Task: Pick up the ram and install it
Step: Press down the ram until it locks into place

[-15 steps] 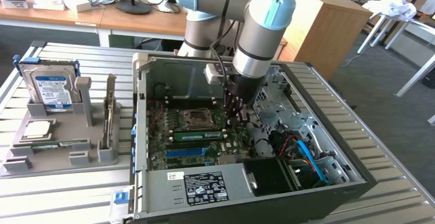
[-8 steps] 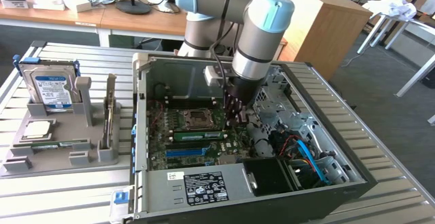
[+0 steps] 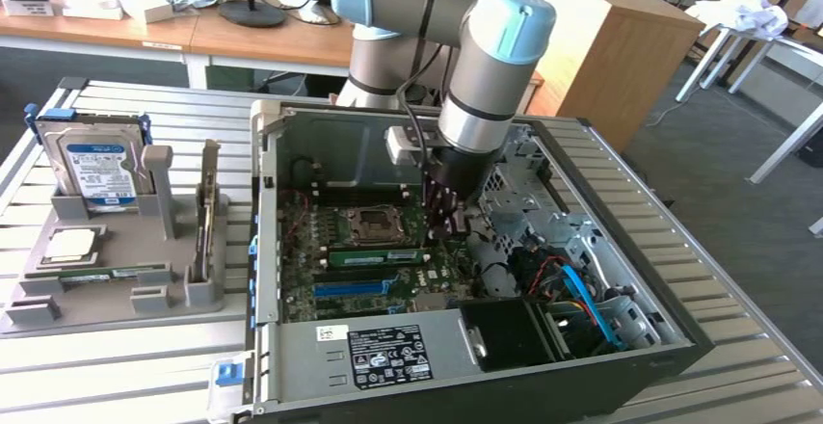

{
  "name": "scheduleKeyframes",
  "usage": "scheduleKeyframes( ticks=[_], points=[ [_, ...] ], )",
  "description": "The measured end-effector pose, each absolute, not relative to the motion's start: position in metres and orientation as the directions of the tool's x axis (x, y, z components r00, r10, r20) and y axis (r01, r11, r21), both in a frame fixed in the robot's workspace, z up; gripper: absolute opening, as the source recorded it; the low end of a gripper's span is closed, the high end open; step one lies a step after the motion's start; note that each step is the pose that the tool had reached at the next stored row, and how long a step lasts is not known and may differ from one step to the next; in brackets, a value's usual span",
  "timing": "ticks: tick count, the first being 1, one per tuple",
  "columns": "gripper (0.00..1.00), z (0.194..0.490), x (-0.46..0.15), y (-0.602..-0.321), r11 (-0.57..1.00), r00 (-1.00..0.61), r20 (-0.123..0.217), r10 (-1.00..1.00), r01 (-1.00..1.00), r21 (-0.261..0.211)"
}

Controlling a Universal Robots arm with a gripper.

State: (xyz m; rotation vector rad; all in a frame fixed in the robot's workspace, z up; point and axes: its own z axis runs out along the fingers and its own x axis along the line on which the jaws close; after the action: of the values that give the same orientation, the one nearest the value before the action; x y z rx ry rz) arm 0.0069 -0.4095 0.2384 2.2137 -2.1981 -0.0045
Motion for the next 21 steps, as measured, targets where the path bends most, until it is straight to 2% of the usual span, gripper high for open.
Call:
scheduleKeyframes(
  ticks=[21],
  points=[
    [0.10,0.2327,0.0068,-0.4059,-0.007,0.007,0.013,-1.000,-1.000,0.018]
  ],
)
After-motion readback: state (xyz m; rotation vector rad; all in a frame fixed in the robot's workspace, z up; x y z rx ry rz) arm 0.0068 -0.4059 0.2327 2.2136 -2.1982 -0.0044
